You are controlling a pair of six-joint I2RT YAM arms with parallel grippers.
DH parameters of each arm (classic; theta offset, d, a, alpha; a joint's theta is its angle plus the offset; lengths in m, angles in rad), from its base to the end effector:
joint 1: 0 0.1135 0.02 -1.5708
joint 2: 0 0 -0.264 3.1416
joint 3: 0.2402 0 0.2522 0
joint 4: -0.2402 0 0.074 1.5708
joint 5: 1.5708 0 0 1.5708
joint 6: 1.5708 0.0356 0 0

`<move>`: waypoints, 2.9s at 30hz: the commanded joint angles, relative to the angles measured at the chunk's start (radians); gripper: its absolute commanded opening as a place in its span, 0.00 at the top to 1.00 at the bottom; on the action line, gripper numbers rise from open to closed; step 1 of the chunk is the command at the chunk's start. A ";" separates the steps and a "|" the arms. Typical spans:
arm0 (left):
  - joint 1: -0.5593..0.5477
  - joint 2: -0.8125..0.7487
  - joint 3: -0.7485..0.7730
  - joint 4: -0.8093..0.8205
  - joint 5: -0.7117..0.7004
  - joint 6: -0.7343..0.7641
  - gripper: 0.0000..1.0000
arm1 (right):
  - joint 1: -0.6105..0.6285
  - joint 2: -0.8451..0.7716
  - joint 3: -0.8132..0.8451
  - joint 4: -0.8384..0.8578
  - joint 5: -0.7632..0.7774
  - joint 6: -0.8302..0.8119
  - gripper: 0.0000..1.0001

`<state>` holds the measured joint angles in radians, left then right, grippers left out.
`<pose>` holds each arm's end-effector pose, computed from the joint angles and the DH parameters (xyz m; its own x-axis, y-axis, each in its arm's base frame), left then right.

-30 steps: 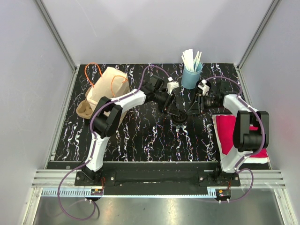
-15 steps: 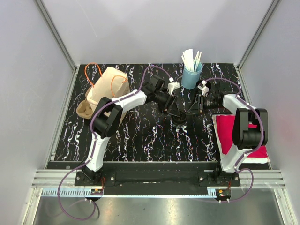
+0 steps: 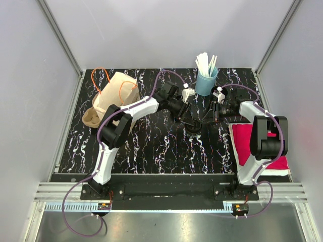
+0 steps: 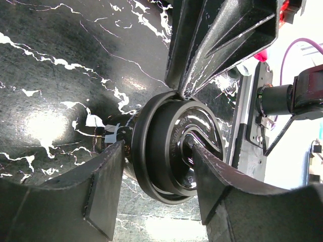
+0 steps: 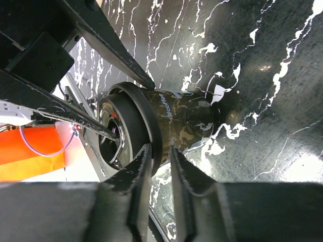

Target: Pack the takeout coffee

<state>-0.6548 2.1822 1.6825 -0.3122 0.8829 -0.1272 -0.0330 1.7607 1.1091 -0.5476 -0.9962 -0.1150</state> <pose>0.3654 -0.3152 0.1949 -0.6734 0.4155 -0.6115 0.7288 0.2344 -0.6434 0.3357 0.0188 0.1849 -0.8922 -0.0329 -0.4504 -0.3916 0.5531 0.7353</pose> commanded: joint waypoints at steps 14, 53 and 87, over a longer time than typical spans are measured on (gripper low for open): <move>-0.011 0.024 -0.007 -0.056 -0.113 0.080 0.47 | -0.001 -0.003 0.097 0.072 0.013 0.051 0.66; -0.017 0.039 0.013 -0.076 -0.127 0.075 0.48 | 0.099 0.063 0.086 0.025 0.074 -0.038 0.64; -0.057 0.051 0.051 -0.159 -0.254 0.121 0.53 | 0.139 0.011 -0.051 0.000 0.301 -0.207 0.69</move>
<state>-0.6945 2.1818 1.7462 -0.4103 0.7986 -0.0780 0.0731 1.7336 1.1290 -0.4412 -0.8921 -0.2333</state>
